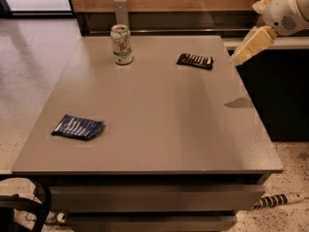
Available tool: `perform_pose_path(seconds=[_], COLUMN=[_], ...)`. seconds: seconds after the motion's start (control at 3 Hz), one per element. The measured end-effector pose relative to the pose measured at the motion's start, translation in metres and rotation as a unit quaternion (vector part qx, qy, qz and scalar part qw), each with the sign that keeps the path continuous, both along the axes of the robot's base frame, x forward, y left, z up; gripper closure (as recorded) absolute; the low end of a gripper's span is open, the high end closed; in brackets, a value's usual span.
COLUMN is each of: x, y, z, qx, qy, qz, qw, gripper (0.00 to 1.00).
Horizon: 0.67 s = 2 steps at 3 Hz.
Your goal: Move rxbar chocolate near rxbar blueberry
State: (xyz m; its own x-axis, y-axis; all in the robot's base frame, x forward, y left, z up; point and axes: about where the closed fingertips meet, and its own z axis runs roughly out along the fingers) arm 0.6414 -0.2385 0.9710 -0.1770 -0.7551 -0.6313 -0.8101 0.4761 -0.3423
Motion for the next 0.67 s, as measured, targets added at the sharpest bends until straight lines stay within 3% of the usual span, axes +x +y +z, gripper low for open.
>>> perform_pose_path(seconds=[0.67], x=[0.047], y=[0.012], z=[-0.027], qx=[0.060], qy=[0.019], qz=[0.001], qw=[0.9980], gripper=[0.00])
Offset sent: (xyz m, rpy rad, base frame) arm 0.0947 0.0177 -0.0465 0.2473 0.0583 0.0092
